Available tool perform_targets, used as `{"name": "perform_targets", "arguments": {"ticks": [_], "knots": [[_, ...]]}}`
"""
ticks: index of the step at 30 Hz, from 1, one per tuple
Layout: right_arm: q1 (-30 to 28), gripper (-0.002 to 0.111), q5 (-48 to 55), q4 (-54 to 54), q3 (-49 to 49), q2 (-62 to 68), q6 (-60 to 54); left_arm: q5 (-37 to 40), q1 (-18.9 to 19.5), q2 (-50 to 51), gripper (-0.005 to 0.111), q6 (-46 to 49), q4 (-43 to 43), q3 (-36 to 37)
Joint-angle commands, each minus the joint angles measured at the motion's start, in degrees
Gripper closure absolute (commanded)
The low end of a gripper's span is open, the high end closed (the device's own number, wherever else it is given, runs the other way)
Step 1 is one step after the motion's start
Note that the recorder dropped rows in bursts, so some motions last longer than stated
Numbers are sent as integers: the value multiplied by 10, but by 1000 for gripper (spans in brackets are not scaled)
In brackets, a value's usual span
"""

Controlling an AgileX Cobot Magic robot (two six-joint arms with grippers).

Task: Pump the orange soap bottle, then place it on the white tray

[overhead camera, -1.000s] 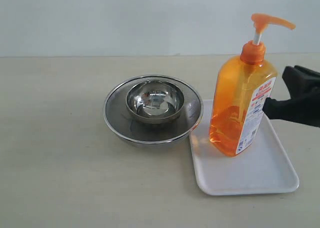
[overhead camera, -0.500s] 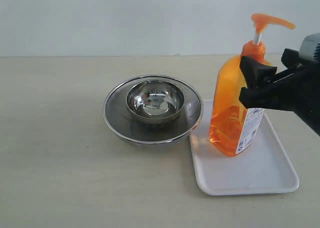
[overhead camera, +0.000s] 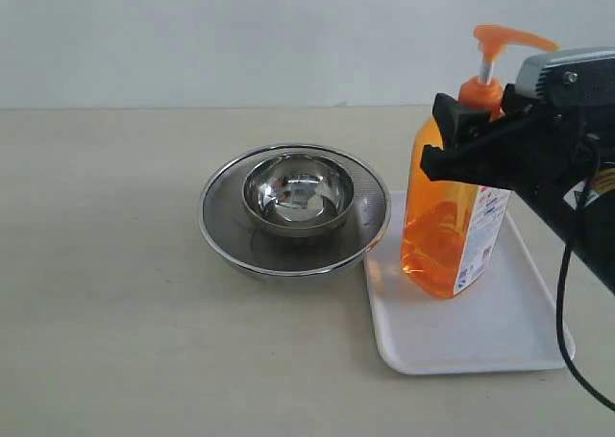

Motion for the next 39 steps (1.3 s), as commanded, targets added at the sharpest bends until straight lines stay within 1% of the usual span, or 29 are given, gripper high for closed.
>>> {"name": "perform_targets", "arguments": {"ticks": [1, 2, 3, 4, 5, 9, 14, 17, 21, 24, 26, 28, 29, 31, 33, 36, 39], "knots": [[-1, 73, -2, -2, -3, 6, 2, -1, 1, -2, 102, 3, -6, 2], [-1, 79, -2, 1, -3, 6, 1, -1, 1, -2, 102, 3, -6, 2], [-1, 96, -2, 3, -3, 6, 1, -1, 1, -2, 102, 3, -6, 2], [-1, 103, -2, 3, -3, 6, -3, -1, 1, -2, 102, 3, -6, 2], [-1, 108, -4, 3, -3, 6, -7, -1, 1, -2, 102, 3, -6, 2], [-1, 108, -14, 4, -3, 3, -3, -1, 1, -2, 102, 3, -6, 2], [-2, 108, 9, -19, -6, -41, -7, -1, 1, -2, 102, 3, -6, 2], [-2, 108, 107, -36, -42, -79, -42, -1, 1, -2, 102, 3, -6, 2], [-7, 108, 177, -38, -75, -115, -68, -1, 1, -2, 102, 3, -6, 2], [-37, 108, 229, -73, -95, -135, -33, -1, 1, -2, 102, 3, -6, 2], [-66, 108, 254, -127, -105, -143, 23, 1, 1, -2, 102, 3, -6, 2], [-104, 108, 257, -231, -107, -148, 121, 1, 1, -2, 102, 3, -6, 2], [-124, 108, 251, -301, -107, -149, 171, 1, 1, -2, 102, 3, -6, 2], [-170, 108, 213, -449, -108, -149, 300, 1, 1, -2, 102, 3, -6, 2], [-215, 108, 159, -556, -108, -149, 392, 1, 1, -2, 102, 3, -6, 2], [-285, 108, 89, -674, -116, -149, 489, 1, 1, -2, 102, 3, -6, 2], [-342, 108, 11, -784, -134, -143, 558, 1, 1, -2, 102, 3, -6, 2]]}}
